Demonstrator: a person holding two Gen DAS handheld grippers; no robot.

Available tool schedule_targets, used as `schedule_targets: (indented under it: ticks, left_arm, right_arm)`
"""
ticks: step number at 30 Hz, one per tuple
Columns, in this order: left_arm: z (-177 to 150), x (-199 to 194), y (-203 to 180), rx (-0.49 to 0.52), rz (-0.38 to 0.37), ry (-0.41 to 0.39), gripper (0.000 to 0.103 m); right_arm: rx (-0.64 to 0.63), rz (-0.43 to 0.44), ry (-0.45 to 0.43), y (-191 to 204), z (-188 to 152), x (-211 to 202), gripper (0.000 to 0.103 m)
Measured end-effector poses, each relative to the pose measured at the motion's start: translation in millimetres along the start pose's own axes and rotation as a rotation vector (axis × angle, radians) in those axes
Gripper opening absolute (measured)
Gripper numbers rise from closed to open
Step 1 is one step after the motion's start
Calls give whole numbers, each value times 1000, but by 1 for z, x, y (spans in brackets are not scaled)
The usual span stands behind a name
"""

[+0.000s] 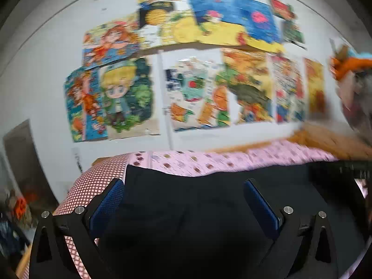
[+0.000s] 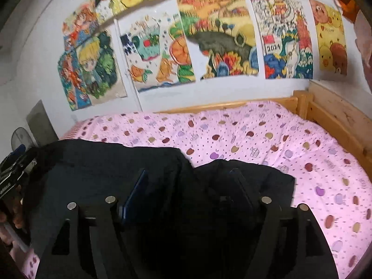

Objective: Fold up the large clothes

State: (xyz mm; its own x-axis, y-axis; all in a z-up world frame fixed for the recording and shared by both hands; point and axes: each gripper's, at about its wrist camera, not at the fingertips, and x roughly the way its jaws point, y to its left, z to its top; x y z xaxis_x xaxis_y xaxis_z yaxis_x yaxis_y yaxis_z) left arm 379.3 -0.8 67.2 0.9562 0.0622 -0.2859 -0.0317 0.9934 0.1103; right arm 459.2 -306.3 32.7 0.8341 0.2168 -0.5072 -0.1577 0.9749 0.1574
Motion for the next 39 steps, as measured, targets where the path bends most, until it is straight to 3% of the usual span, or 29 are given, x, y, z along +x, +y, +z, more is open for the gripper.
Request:
schedule_targets:
  ticks: [3, 5, 9, 13, 17, 24, 29, 31, 35, 39]
  left_arm:
    - [-15, -21, 0, 50, -53, 39, 103]
    - [-28, -34, -1, 45, -96, 55, 103]
    - [-48, -35, -16, 116, -150, 124, 103]
    - [-53, -10, -30, 179, -65, 152, 103]
    - [-53, 14, -27, 124, -8, 131, 103]
    - [-49, 56, -32, 135, 84, 135, 103]
    - [-28, 80, -14, 35, 169, 161, 103]
    - [-22, 92, 4, -41, 196, 208, 103]
    - [-29, 114, 39, -203, 244, 297, 103]
    - [-50, 137, 66, -333, 198, 374, 103]
  right_arm:
    - [-33, 37, 14, 5, -15, -30, 82]
    - [-78, 111, 36, 13, -32, -51, 90]
    - [-136, 193, 127, 24, -58, -56, 91]
    - [-188, 178, 227, 35, -75, -23, 91]
    - [-199, 159, 207, 40, -67, 1, 92]
    - [-148, 54, 228, 40, -55, 44, 93]
    - [-147, -54, 230, 38, -42, 57, 93]
    - [-168, -97, 229, 35, -36, 65, 92]
    - [-86, -87, 241, 12, -27, 80, 93]
    - [-60, -92, 212, -6, -31, 86, 93]
